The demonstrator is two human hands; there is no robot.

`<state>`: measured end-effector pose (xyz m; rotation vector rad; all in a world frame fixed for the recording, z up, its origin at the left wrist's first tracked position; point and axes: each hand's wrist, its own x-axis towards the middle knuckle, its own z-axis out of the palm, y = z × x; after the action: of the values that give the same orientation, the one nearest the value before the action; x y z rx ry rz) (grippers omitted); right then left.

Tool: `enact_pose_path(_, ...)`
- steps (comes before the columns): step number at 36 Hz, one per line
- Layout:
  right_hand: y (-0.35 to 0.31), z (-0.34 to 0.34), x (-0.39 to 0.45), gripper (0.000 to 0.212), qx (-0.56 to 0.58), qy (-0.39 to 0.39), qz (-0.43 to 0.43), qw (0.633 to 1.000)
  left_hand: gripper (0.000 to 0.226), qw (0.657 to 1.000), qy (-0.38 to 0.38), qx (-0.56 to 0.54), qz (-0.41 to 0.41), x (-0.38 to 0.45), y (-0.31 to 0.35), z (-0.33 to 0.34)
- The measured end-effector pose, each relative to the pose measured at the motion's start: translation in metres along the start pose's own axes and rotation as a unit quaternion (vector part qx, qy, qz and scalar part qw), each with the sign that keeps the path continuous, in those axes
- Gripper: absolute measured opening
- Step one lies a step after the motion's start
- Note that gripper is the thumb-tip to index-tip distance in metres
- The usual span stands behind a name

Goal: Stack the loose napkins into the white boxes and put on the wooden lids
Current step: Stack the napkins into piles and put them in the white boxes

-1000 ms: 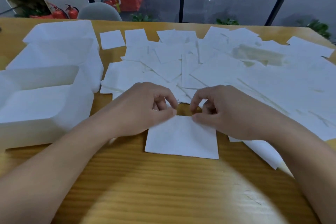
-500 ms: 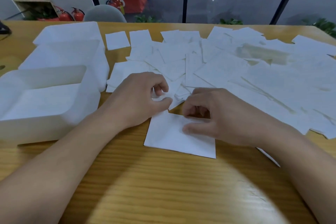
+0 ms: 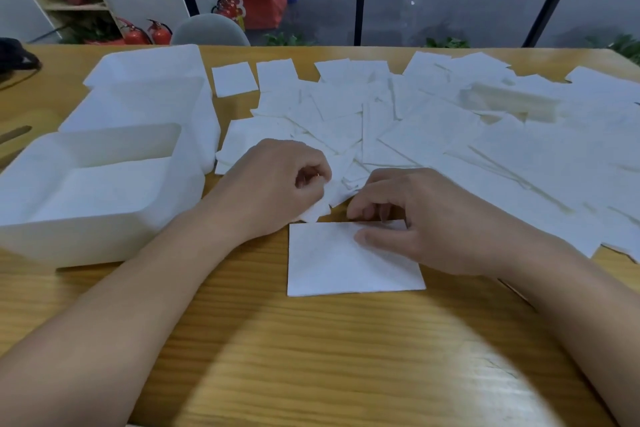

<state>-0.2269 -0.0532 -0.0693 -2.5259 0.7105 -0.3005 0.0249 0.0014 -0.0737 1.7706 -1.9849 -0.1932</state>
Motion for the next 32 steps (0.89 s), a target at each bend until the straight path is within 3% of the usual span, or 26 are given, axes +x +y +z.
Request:
enact_pose_path(8,0.002,0.002,0.001,0.006,-0.016,0.000,-0.005,1.000,0.047,0.991,-0.133,0.031,0.015,0.000,-0.002,-0.004)
enact_pose_path(19,0.001,0.002,0.001,0.008,-0.005,0.005,-0.006,1.000,0.029,0.991,-0.125,0.031,0.042,-0.003,-0.001,-0.008)
enact_pose_path(26,0.004,0.003,0.001,0.011,0.005,0.010,0.001,1.000,0.038,0.991,-0.127,0.019,0.026,-0.011,-0.002,-0.025)
enact_pose_path(32,0.003,0.005,0.002,0.011,-0.001,0.009,-0.001,1.000,0.022,0.993,-0.115,0.003,0.018,-0.016,-0.002,-0.033)
